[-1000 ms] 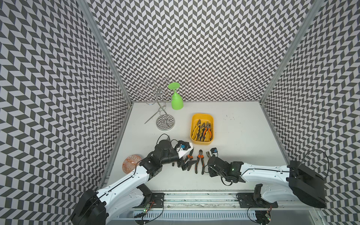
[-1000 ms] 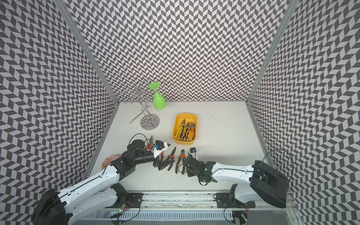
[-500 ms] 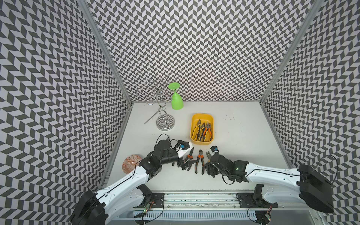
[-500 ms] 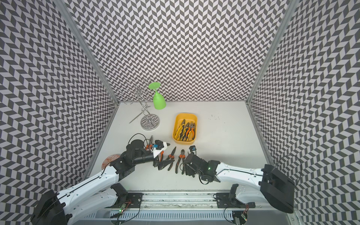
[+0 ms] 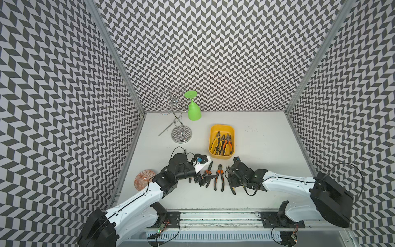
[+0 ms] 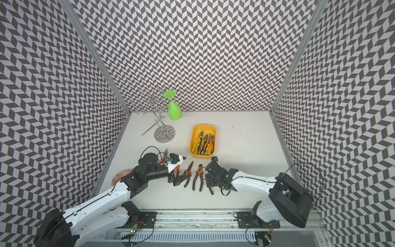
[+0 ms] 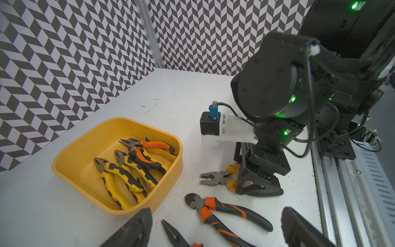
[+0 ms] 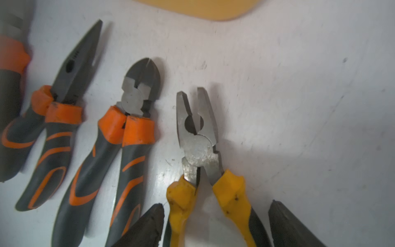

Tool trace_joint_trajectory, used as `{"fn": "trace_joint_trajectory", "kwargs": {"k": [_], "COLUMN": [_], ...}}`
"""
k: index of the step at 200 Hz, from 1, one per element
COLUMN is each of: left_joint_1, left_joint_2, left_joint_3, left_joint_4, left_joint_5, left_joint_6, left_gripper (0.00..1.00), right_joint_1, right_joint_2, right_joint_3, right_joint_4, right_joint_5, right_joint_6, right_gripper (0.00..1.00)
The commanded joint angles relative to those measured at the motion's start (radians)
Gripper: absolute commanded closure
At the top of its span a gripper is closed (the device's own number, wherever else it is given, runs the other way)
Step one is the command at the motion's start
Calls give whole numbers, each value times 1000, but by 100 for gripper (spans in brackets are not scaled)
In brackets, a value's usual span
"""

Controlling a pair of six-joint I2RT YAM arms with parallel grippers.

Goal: Take the pliers out of the storage box
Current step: Place the pliers at the center of the board.

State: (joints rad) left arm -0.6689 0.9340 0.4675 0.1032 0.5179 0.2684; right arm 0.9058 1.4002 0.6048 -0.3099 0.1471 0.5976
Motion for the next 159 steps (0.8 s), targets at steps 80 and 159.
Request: {"fn": "trace_joint_trajectory", "kwargs": {"k": [80, 159], "left_joint_1": [11, 20], "left_joint_2": [8, 44], "left_joint_3": [8, 39], "left_joint_4": [15, 34], "left_joint_5": [5, -52], "left_joint_6": [-16, -141], "left_gripper": [2, 2], "right_joint_1": [-3, -9], "right_joint_2": [61, -180], "right_joint_3": [57, 37], "right_joint_4": [15, 70], "right_joint_5": [-78, 79], "right_joint_6": [80, 34], "right_gripper": [42, 11]}}
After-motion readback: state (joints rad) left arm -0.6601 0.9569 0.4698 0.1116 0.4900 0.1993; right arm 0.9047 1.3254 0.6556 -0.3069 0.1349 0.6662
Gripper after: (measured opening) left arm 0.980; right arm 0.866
